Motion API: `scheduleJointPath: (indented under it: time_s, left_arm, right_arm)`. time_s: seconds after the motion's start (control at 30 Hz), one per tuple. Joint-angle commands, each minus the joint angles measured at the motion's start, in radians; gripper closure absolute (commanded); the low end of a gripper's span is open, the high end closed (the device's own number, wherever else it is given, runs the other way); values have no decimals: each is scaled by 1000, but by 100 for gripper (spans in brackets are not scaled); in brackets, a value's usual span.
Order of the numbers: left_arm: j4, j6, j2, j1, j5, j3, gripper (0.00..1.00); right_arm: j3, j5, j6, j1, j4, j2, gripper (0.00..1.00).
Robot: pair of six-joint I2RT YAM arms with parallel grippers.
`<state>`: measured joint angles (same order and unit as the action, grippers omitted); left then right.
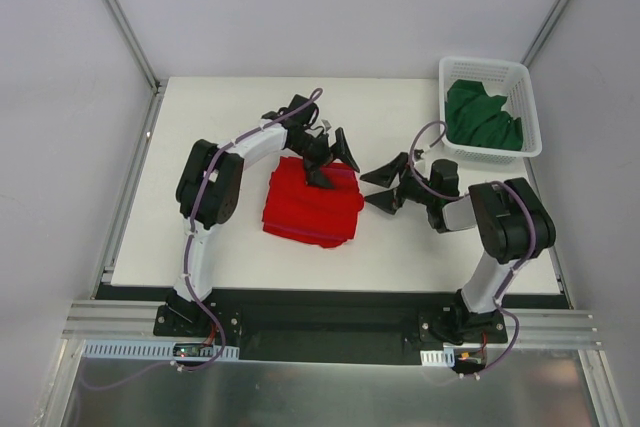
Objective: Fold and stack the t-shirts
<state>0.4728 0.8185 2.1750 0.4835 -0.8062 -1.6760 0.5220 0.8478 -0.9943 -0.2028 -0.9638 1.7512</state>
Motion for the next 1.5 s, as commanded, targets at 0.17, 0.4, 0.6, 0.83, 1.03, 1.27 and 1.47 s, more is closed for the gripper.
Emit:
scheduleJointPath:
  time_s: [0.17, 0.4, 0.6, 0.83, 1.03, 1.27, 1.47]
  left_arm:
    - [21, -30, -60, 0, -13, 22, 1]
    - [26, -30, -70, -5, 21, -2, 1]
    - [72, -24, -15, -42, 1, -166, 1]
    - [87, -25, 12, -42, -13, -212, 1]
    - [92, -42, 6, -42, -19, -195, 1]
    - [96, -56, -9, -49, -21, -159, 1]
    - [96, -64, -21, -52, -30, -142, 1]
  right_arm:
    - [53, 2, -225, -55, -409, 120, 4]
    - [35, 17, -112, -53, -267, 12, 4]
    - [93, -7, 135, -49, 248, -143, 4]
    - [89, -27, 215, -47, 359, -170, 4]
    - [61, -53, 240, -47, 393, -170, 4]
    - [72, -62, 232, -58, 378, -160, 4]
    - [107, -81, 210, -73, 332, -113, 4]
